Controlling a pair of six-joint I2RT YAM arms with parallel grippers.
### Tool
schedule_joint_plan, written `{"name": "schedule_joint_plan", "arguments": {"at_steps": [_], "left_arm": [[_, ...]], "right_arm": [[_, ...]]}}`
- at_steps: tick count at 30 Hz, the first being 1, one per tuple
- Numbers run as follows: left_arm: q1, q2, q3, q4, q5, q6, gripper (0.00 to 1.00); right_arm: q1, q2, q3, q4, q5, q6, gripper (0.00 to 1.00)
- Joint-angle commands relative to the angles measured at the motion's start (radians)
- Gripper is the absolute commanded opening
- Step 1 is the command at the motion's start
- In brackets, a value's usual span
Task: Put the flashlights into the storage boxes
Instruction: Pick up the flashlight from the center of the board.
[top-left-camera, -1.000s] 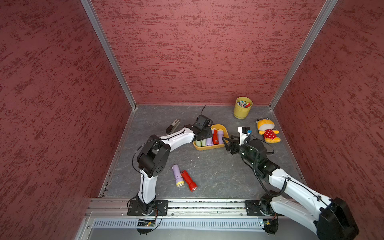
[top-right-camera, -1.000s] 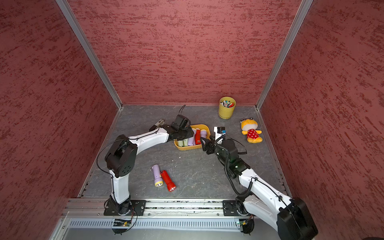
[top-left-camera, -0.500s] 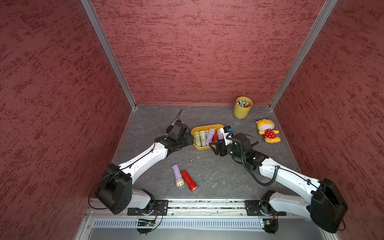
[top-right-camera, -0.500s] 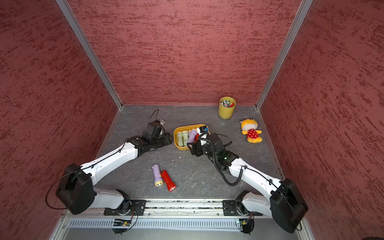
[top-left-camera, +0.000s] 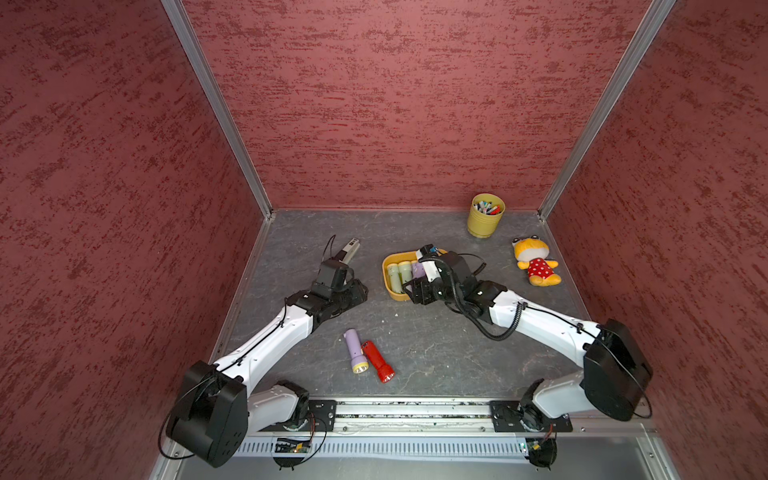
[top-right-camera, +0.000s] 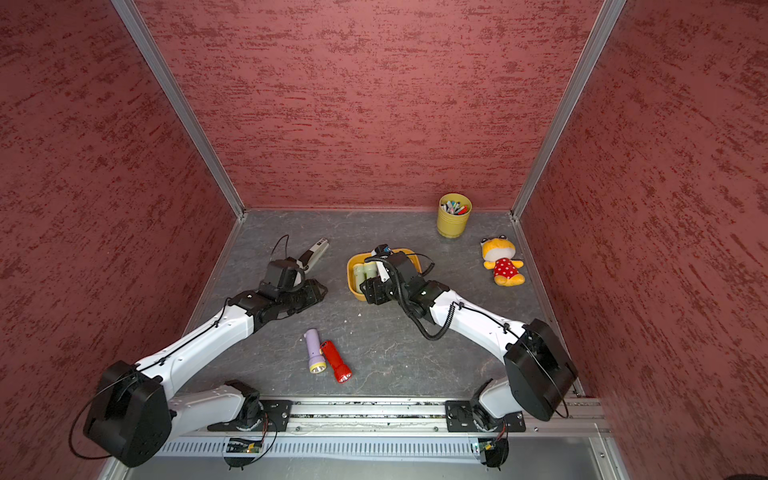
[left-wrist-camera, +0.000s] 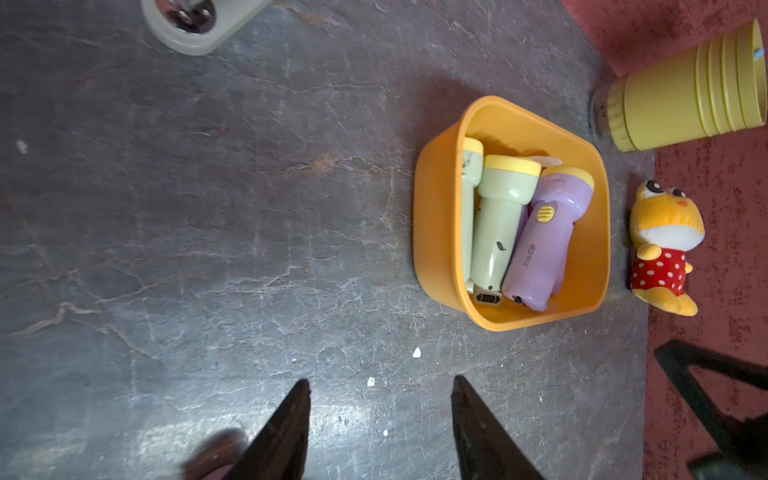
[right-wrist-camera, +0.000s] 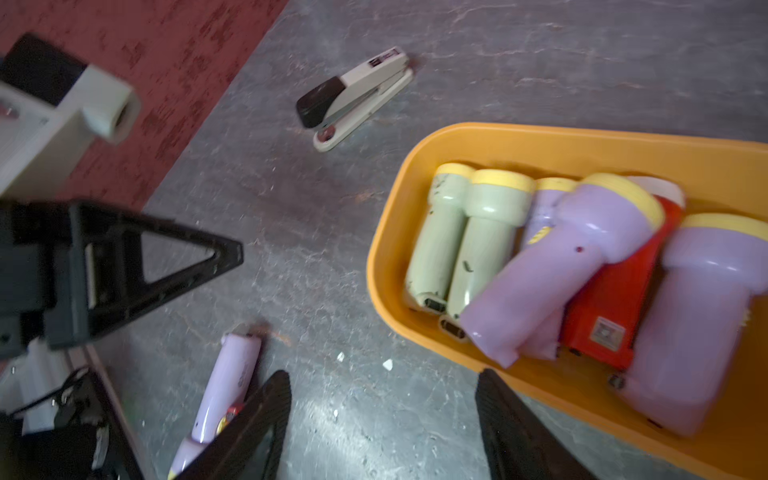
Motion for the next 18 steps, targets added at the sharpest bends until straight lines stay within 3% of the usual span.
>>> {"name": "schedule_joint_plan", "arguments": {"at_steps": [1, 7, 14, 18], "left_arm": [[0.032, -0.056, -0.044, -0.004, 0.036, -0.018, 0.54], [0.104, -0.128, -0.113, 0.009, 0.073, -0.045, 0.54], [0.144, -0.131, -0.120, 0.013, 0.083, -0.038, 0.55], [0.147, -0.122, -0.120, 0.023, 0.083, -0.034, 0.55]], "right_arm": [[0.076, 0.024, 0.036, -0.098, -0.085, -0.133, 0.72], [0.242, 0.096, 0.091, -0.177, -0.150, -0.205, 0.73], [0.369, 0.175, 0.087, -0.173, -0.140, -0.002, 0.75], [0.417, 0.235, 0.093, -0.206, -0.123, 0.016, 0.77]]}}
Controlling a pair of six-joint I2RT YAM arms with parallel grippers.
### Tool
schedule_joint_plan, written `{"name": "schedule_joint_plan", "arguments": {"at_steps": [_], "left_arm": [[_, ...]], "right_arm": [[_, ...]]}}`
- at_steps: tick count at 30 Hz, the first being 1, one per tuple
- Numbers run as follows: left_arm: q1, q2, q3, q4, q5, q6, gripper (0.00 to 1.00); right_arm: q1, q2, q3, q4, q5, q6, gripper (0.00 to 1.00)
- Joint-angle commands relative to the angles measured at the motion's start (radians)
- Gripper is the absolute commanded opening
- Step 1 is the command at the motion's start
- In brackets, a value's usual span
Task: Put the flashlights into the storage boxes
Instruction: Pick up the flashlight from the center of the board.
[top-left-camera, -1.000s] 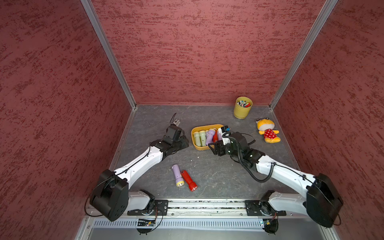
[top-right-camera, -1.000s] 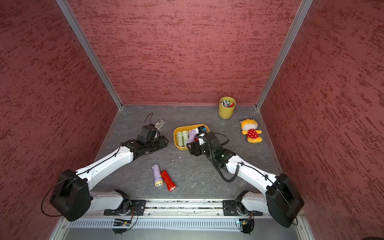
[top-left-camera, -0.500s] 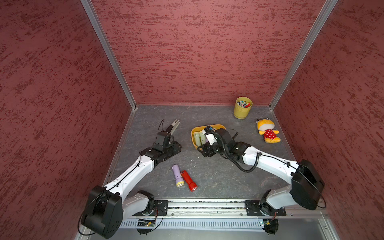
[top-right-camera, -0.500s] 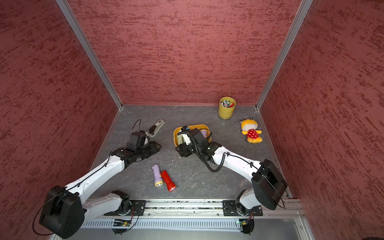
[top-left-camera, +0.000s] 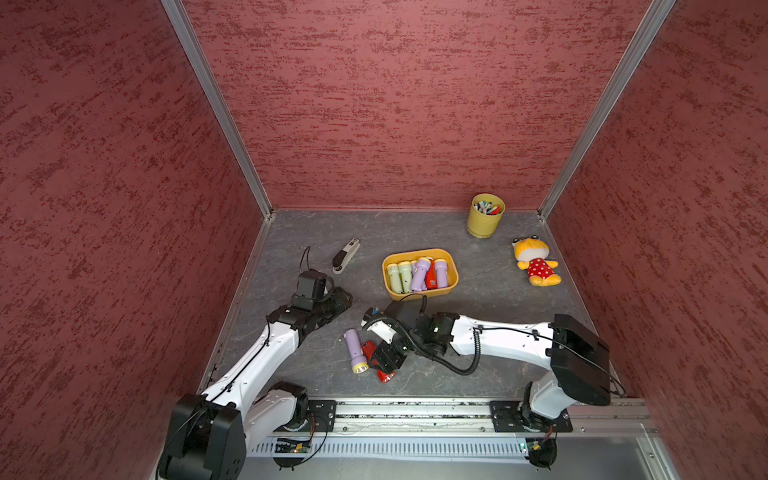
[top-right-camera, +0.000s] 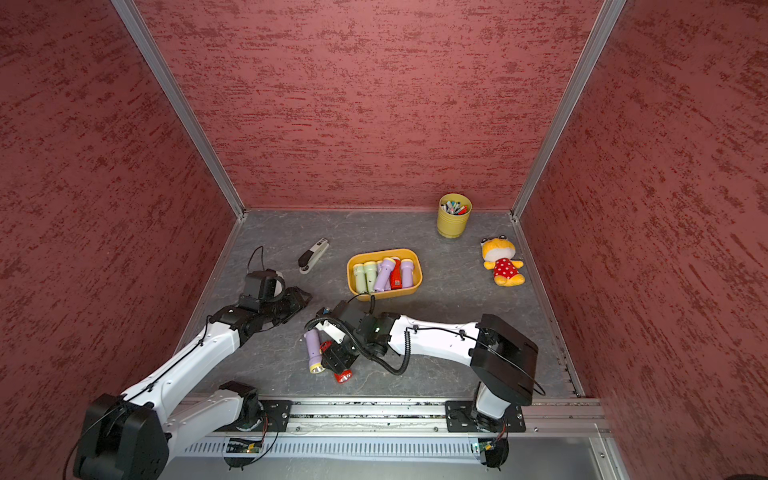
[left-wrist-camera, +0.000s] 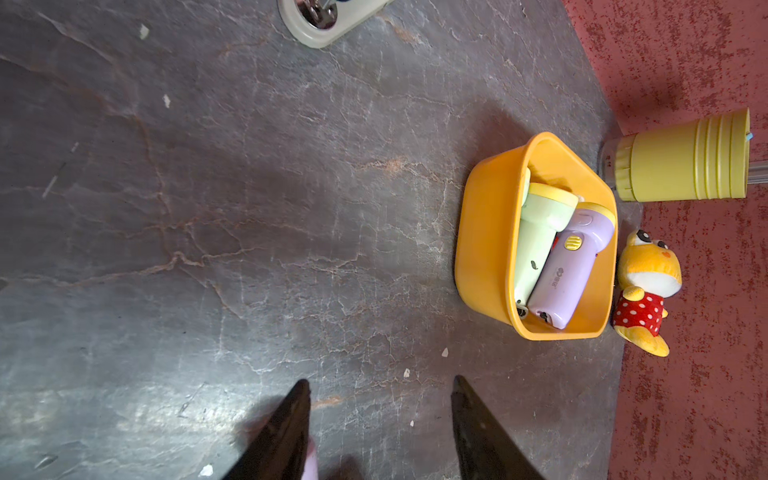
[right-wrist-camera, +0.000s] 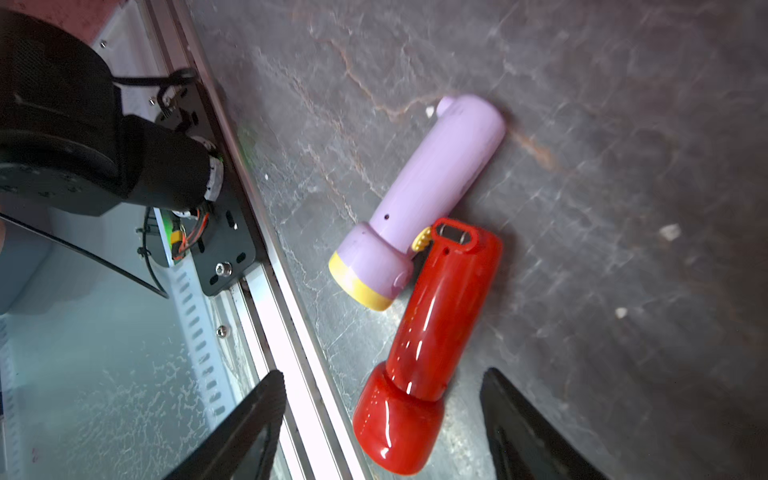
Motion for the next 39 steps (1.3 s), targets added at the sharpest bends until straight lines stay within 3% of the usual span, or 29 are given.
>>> {"name": "schedule_joint_plan", "arguments": {"at_steps": [1, 6, 21, 25, 33, 39], "left_arm": [[0.009, 0.004, -0.003, 0.026, 0.009, 0.005, 0.55], [0.009, 0.014, -0.003, 0.033, 0.015, 0.002, 0.55], [0.010, 0.015, 0.010, 0.025, 0.003, 0.047, 0.55], [0.009, 0.016, 0.013, 0.034, 0.003, 0.072, 0.54], [0.009, 0.052, 0.021, 0.060, 0.032, 0.091, 0.54], [0.009, 0.067, 0.037, 0.066, 0.087, 0.157, 0.53]], "right_arm": [[0.029, 0.049, 0.029, -0.063, 0.016, 0.044, 0.77], [0.041, 0.104, 0.059, -0.108, 0.099, 0.009, 0.78], [0.022, 0.150, 0.082, -0.293, 0.358, -0.264, 0.70], [0.000, 0.121, 0.041, -0.262, 0.376, -0.345, 0.70], [-0.019, 0.119, 0.011, -0.189, 0.380, -0.472, 0.61], [-0.035, 0.029, -0.056, -0.107, 0.411, -0.546, 0.53]]}}
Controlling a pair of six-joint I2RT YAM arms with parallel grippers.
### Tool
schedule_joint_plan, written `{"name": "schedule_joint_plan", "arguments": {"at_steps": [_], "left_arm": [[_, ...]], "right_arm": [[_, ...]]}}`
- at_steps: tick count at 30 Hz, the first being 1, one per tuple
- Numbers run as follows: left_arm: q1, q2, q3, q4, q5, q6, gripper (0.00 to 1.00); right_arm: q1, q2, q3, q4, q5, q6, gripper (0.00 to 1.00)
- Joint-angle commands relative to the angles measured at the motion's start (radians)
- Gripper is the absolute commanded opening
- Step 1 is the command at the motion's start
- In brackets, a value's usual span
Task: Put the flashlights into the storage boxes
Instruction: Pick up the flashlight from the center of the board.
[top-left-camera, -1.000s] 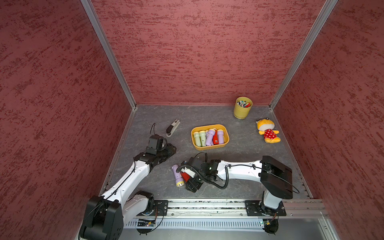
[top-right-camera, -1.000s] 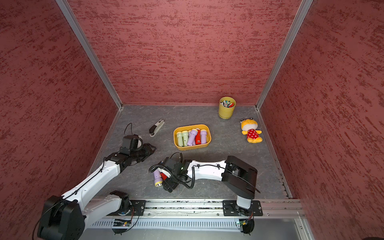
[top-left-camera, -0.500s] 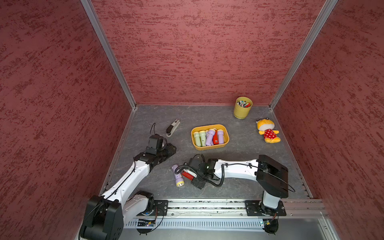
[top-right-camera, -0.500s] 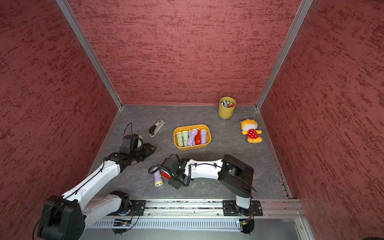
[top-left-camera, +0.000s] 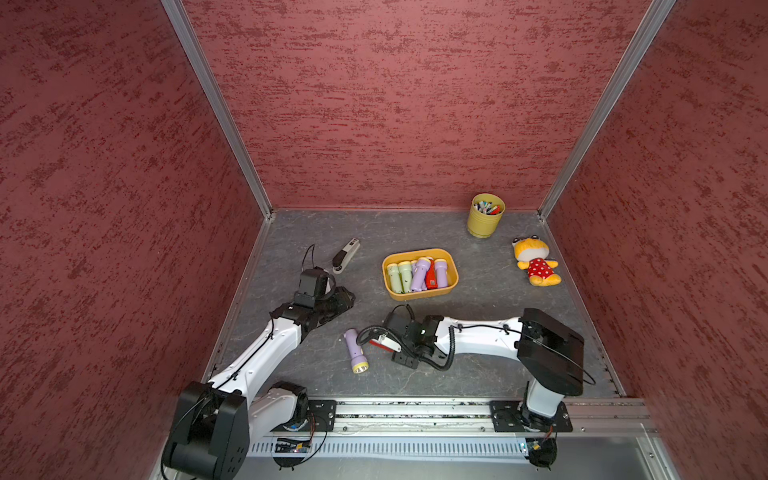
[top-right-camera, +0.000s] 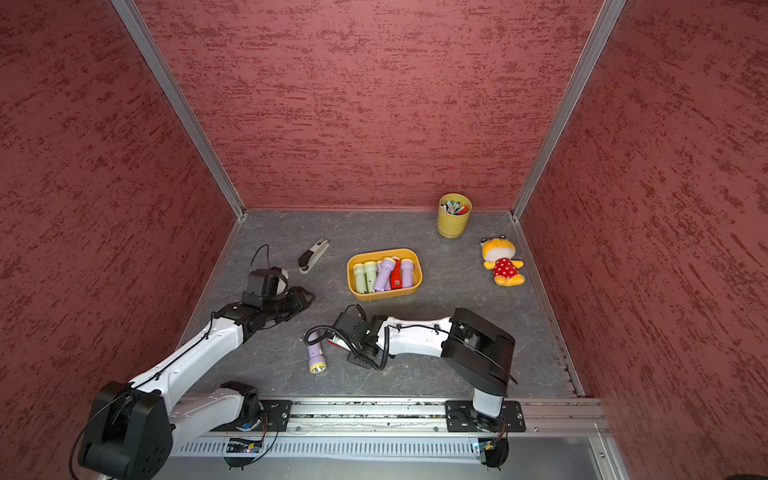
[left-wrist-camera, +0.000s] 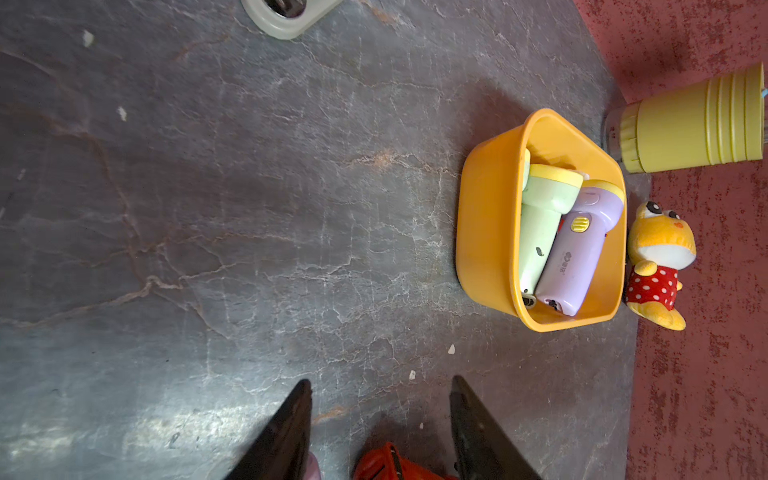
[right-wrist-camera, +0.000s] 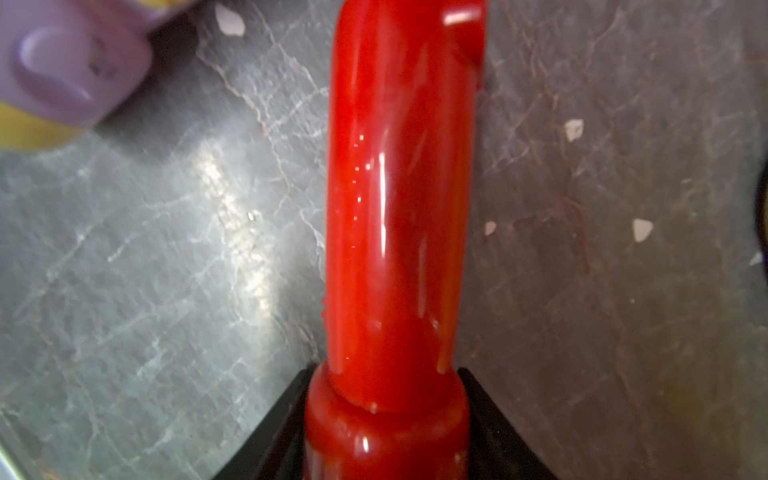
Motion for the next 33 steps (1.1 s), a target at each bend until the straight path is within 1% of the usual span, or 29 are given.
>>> {"name": "schedule_joint_plan", "arguments": {"at_steps": [1, 4, 10, 13, 16, 19, 22, 24, 27, 29, 31, 33], "left_arm": [[0.005, 0.009, 0.036, 0.022, 0.057, 0.081, 0.54], [0.005, 0.018, 0.049, 0.019, 0.087, 0.121, 0.54], [0.003, 0.050, 0.081, 0.010, 0.138, 0.177, 0.54], [-0.001, 0.062, 0.108, 0.000, 0.177, 0.258, 0.54], [-0.017, 0.059, 0.142, -0.011, 0.203, 0.372, 0.54], [-0.057, 0.047, 0.163, -0.015, 0.225, 0.528, 0.55], [-0.127, 0.030, 0.171, -0.023, 0.314, 0.756, 0.55], [-0.191, 0.019, 0.166, -0.050, 0.364, 0.944, 0.57], [-0.270, 0.007, 0.154, -0.096, 0.382, 1.152, 0.59], [-0.301, -0.004, 0.150, -0.112, 0.378, 1.230, 0.59], [-0.313, -0.020, 0.144, -0.120, 0.376, 1.297, 0.59], [-0.327, -0.036, 0.133, -0.126, 0.367, 1.389, 0.58]], "right_arm": [[-0.019, -0.088, -0.049, 0.072, 0.039, -0.092, 0.51], [-0.037, -0.148, -0.090, 0.116, 0.018, -0.139, 0.47], [-0.067, -0.191, -0.106, 0.131, -0.017, -0.168, 0.43], [-0.092, -0.231, -0.124, 0.144, -0.057, -0.186, 0.43], [-0.120, -0.283, -0.140, 0.156, -0.093, -0.200, 0.42], [-0.146, -0.335, -0.153, 0.162, -0.113, -0.211, 0.43], [-0.172, -0.377, -0.165, 0.160, -0.142, -0.218, 0.43], [-0.190, -0.406, -0.172, 0.162, -0.169, -0.218, 0.43], [-0.210, -0.448, -0.188, 0.170, -0.216, -0.218, 0.43], [-0.216, -0.463, -0.198, 0.172, -0.234, -0.219, 0.43], [-0.217, -0.474, -0.204, 0.171, -0.248, -0.220, 0.43], [-0.219, -0.488, -0.214, 0.173, -0.262, -0.224, 0.43]]}}
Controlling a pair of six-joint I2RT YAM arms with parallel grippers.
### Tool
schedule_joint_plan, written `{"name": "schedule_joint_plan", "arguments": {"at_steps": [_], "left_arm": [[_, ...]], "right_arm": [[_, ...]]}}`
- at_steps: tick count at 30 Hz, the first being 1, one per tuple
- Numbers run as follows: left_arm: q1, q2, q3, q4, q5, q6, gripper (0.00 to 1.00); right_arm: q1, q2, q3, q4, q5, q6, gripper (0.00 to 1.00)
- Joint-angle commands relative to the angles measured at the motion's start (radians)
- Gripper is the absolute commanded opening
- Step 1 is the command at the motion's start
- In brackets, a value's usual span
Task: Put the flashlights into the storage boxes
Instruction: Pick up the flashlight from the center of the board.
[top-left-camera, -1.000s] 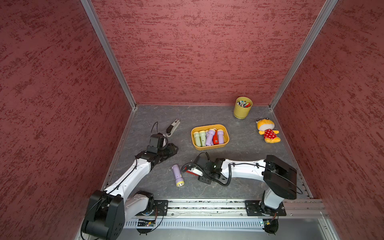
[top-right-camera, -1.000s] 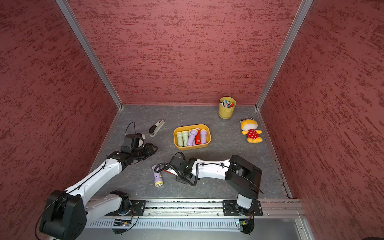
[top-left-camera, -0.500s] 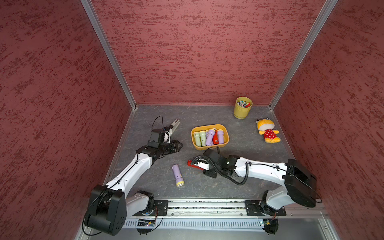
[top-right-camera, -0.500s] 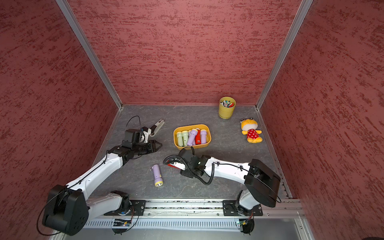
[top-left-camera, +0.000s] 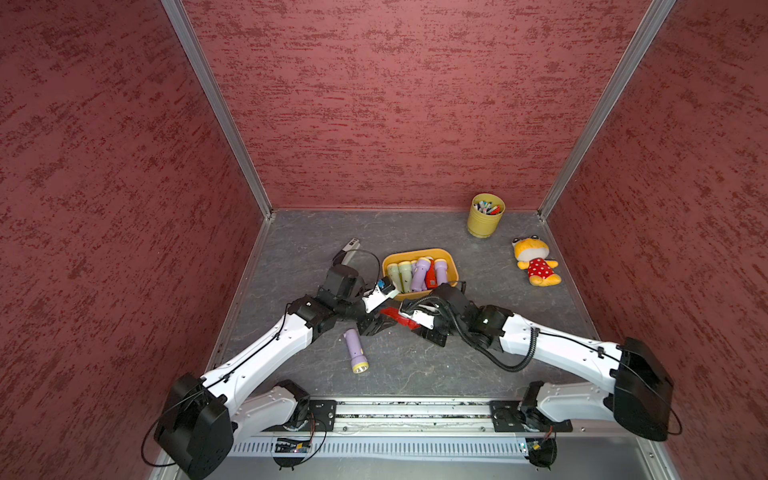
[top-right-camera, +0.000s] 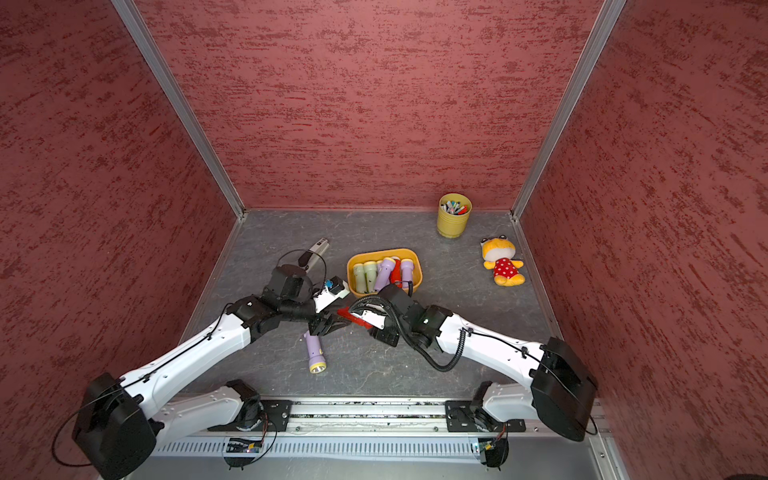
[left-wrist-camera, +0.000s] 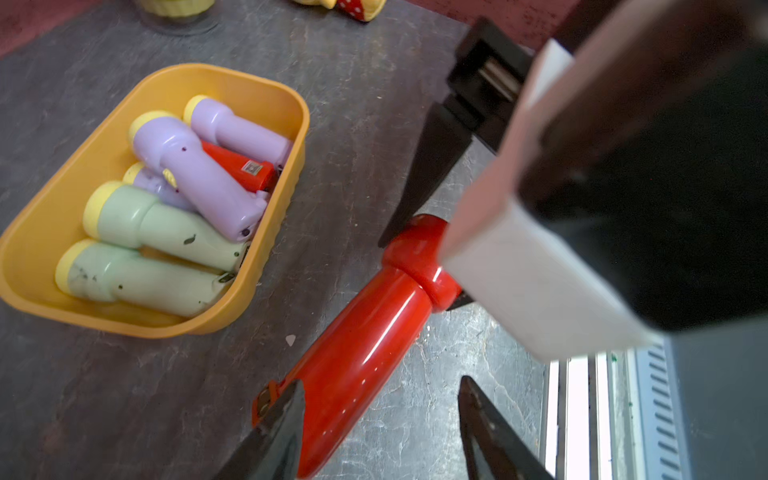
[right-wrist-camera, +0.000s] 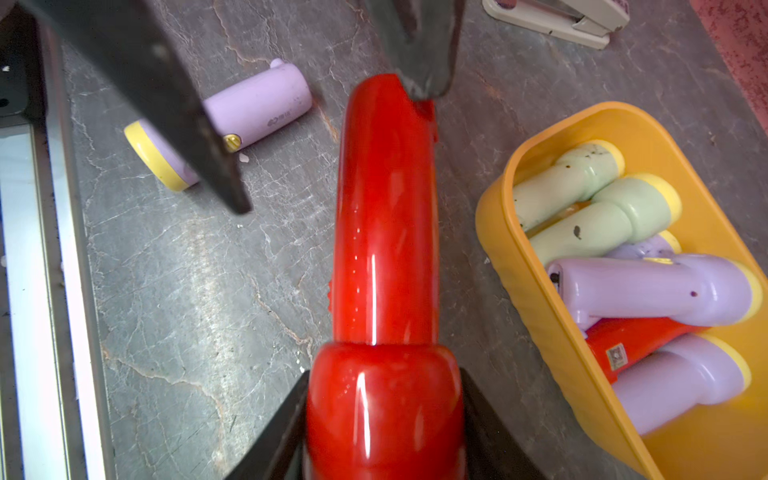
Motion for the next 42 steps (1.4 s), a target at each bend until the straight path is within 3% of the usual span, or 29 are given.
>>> {"name": "schedule_joint_plan", "arguments": {"at_steps": [1, 4, 11, 18, 23, 29, 34, 39, 42], "left_arm": [[-0.021, -0.034, -0.020, -0.043, 0.010, 0.267, 0.57], [-0.037, -0.034, -0.017, -0.066, -0.033, 0.396, 0.56], [-0.049, 0.049, 0.056, -0.157, -0.129, 0.525, 0.57], [-0.080, 0.102, 0.065, -0.116, -0.199, 0.522, 0.57], [-0.092, 0.116, 0.032, -0.027, -0.215, 0.521, 0.62], [-0.065, 0.090, -0.013, 0.079, -0.099, 0.494, 0.63], [-0.065, 0.084, -0.012, 0.060, -0.052, 0.508, 0.57], [-0.070, 0.084, -0.002, 0.024, -0.053, 0.518, 0.40], [-0.074, 0.089, 0.011, -0.009, -0.071, 0.526, 0.39]], "right_arm": [[-0.005, -0.034, -0.014, 0.038, -0.067, -0.023, 0.43], [-0.007, -0.055, -0.023, 0.041, -0.085, -0.028, 0.43], [-0.007, -0.100, -0.043, 0.058, -0.104, -0.041, 0.43], [-0.007, -0.119, -0.044, 0.062, -0.115, -0.040, 0.43], [-0.007, -0.138, -0.054, 0.069, -0.131, -0.047, 0.43], [-0.008, -0.153, -0.081, 0.092, -0.134, -0.051, 0.43], [-0.012, -0.180, -0.099, 0.120, -0.149, -0.047, 0.43], [-0.014, -0.194, -0.103, 0.120, -0.148, -0.049, 0.43], [-0.016, -0.204, -0.110, 0.126, -0.146, -0.050, 0.43]]}}
